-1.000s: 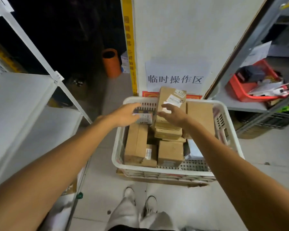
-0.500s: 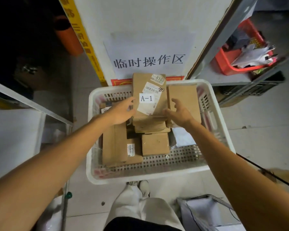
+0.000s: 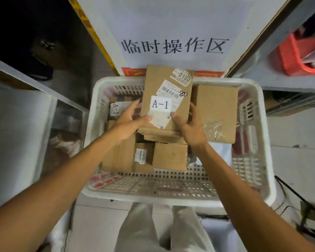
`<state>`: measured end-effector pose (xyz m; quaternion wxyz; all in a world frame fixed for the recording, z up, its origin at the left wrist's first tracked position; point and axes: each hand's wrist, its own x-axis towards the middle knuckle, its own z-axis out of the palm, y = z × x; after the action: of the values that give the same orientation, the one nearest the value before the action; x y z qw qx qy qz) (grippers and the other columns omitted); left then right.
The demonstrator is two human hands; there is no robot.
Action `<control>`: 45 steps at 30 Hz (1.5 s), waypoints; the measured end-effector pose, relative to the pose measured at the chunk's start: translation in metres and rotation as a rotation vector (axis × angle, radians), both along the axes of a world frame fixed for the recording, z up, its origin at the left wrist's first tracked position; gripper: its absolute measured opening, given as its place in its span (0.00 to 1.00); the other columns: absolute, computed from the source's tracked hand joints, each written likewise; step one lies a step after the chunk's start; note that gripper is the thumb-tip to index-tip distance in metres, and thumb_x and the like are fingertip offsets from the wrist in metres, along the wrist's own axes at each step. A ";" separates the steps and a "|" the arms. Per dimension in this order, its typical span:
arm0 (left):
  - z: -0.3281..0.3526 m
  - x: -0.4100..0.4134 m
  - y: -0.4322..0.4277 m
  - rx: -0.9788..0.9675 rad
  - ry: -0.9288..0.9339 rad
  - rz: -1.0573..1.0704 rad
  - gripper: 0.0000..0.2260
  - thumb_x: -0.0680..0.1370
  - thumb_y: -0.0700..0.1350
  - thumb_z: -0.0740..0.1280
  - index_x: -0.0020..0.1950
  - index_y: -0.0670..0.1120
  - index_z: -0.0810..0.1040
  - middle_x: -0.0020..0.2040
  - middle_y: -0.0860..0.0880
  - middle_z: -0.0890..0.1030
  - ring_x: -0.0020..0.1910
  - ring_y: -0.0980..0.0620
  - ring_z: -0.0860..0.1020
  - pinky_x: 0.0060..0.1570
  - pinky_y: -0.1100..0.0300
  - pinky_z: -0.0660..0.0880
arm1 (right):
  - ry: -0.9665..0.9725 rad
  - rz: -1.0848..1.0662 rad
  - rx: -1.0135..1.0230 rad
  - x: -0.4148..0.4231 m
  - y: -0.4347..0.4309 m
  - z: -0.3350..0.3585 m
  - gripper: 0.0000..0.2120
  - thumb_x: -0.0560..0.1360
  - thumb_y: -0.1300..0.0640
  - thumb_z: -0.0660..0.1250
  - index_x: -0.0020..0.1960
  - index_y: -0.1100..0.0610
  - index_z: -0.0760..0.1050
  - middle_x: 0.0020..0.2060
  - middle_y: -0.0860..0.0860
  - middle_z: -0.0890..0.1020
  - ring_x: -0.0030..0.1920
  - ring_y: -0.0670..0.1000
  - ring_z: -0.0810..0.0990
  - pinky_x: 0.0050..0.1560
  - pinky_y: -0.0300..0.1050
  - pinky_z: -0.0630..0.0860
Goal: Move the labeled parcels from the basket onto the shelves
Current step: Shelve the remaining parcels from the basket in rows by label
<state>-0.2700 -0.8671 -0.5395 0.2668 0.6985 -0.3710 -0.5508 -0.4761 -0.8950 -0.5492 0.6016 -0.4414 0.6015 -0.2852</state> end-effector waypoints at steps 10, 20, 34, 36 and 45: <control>0.013 -0.051 0.058 0.082 0.066 0.251 0.31 0.75 0.38 0.70 0.74 0.50 0.61 0.59 0.52 0.78 0.52 0.58 0.78 0.52 0.55 0.78 | -0.105 0.207 0.121 -0.029 0.013 0.002 0.34 0.74 0.56 0.72 0.74 0.57 0.60 0.64 0.52 0.76 0.54 0.45 0.79 0.47 0.38 0.81; 0.051 -0.034 0.113 0.043 0.088 0.382 0.20 0.74 0.34 0.70 0.63 0.49 0.73 0.54 0.50 0.81 0.51 0.52 0.80 0.42 0.57 0.82 | -0.120 0.366 0.061 -0.002 0.041 0.037 0.26 0.74 0.56 0.71 0.71 0.54 0.68 0.61 0.48 0.78 0.49 0.42 0.80 0.40 0.33 0.78; 0.227 0.101 0.299 -0.401 -0.056 0.951 0.24 0.68 0.34 0.75 0.61 0.45 0.73 0.55 0.47 0.80 0.53 0.50 0.80 0.42 0.59 0.80 | -0.371 0.891 -0.324 0.206 0.135 0.209 0.24 0.76 0.57 0.70 0.70 0.55 0.69 0.60 0.48 0.79 0.57 0.46 0.79 0.54 0.39 0.78; 0.255 0.118 0.331 -0.484 -0.103 1.023 0.29 0.62 0.36 0.78 0.60 0.48 0.74 0.58 0.46 0.79 0.55 0.47 0.80 0.50 0.50 0.79 | -0.439 0.947 -0.347 0.235 0.160 0.235 0.25 0.75 0.55 0.70 0.70 0.53 0.69 0.61 0.47 0.79 0.58 0.45 0.79 0.58 0.44 0.78; 0.336 0.165 0.461 -0.783 -0.155 1.114 0.31 0.59 0.40 0.77 0.60 0.50 0.72 0.51 0.44 0.84 0.50 0.45 0.83 0.50 0.42 0.78 | -0.602 1.165 -0.637 0.321 0.268 0.333 0.24 0.77 0.51 0.67 0.71 0.46 0.66 0.65 0.45 0.76 0.63 0.45 0.74 0.62 0.49 0.76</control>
<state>-0.1046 -0.4064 -0.2037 0.7158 0.6747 -0.1463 -0.1050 -0.1547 -0.6268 -0.2163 0.6376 -0.7460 -0.0346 -0.1891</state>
